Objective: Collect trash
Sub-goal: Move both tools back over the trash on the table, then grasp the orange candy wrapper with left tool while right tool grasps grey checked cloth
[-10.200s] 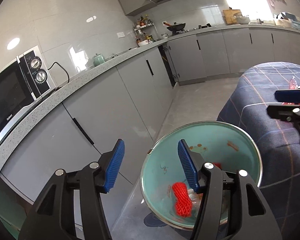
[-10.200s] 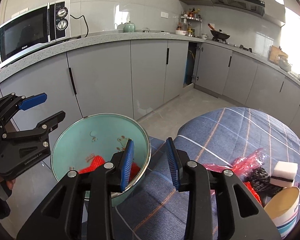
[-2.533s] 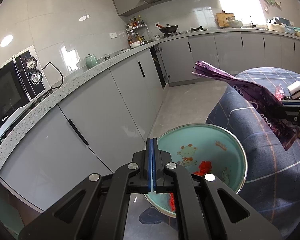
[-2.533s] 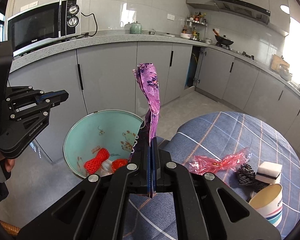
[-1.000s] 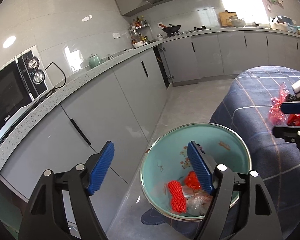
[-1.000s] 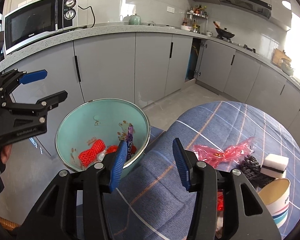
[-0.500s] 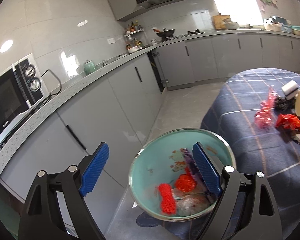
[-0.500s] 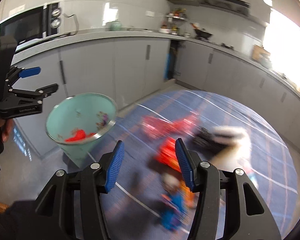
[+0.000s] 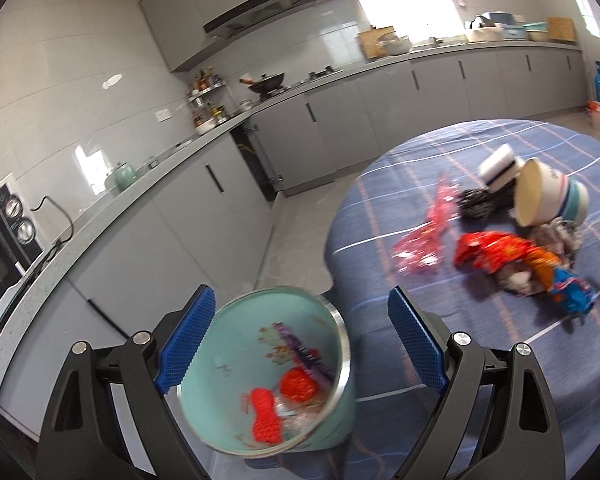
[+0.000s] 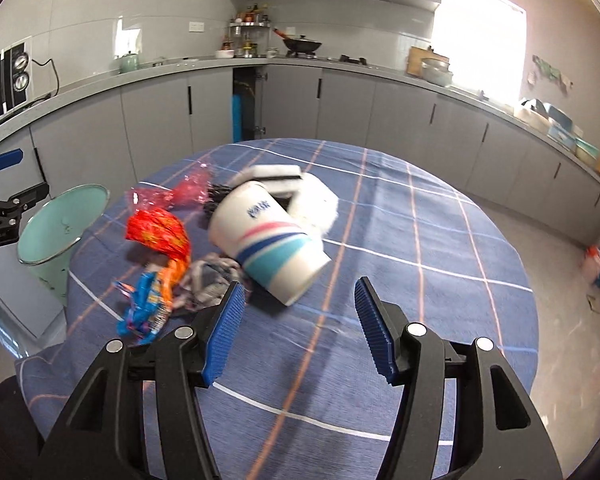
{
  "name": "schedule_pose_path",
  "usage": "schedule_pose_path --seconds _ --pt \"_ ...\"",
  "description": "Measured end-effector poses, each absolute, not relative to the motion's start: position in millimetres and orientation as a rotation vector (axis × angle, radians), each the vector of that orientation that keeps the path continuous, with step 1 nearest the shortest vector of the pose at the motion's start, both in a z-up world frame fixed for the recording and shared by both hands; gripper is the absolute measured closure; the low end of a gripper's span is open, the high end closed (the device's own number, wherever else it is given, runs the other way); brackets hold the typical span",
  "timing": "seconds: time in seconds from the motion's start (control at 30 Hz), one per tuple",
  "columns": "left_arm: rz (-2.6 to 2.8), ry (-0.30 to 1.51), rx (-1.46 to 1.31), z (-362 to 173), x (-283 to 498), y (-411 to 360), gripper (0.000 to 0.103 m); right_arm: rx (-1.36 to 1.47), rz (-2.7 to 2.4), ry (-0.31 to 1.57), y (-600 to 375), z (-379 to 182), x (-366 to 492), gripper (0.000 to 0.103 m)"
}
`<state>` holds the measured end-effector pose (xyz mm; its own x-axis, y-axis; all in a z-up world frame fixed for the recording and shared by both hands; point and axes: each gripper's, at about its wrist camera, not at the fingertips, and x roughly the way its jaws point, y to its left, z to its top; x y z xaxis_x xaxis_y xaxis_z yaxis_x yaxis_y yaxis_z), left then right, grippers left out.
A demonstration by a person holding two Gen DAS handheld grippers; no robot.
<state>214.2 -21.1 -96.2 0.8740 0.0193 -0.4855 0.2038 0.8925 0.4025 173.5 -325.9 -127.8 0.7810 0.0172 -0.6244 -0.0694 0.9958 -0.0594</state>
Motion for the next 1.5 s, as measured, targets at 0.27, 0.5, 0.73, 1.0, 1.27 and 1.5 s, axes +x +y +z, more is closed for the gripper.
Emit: schedule_pose_path --seconds 0.27,0.5,0.73,1.0,1.27,1.5 --pt "-0.159 0.508 0.459 -100 210 -62 0.016 -0.088 0.003 0.684 -342 -132 167 0.042" --pt "-0.236 0.522 0.454 -109 200 -106 0.016 -0.074 -0.053 0.698 -367 -137 153 0.042" --pt "-0.298 0.529 0.489 -120 187 -147 0.016 -0.025 -0.049 0.691 -377 -143 146 0.042" --pt "-0.332 0.561 0.53 -138 185 -172 0.016 -0.006 -0.037 0.69 -379 -147 142 0.04" --pt "-0.409 0.634 0.544 -156 187 -181 0.043 0.007 -0.039 0.68 -383 -144 141 0.038" --pt "-0.467 0.652 0.553 -161 180 -180 0.09 -0.007 -0.024 0.687 -371 -148 145 0.038"
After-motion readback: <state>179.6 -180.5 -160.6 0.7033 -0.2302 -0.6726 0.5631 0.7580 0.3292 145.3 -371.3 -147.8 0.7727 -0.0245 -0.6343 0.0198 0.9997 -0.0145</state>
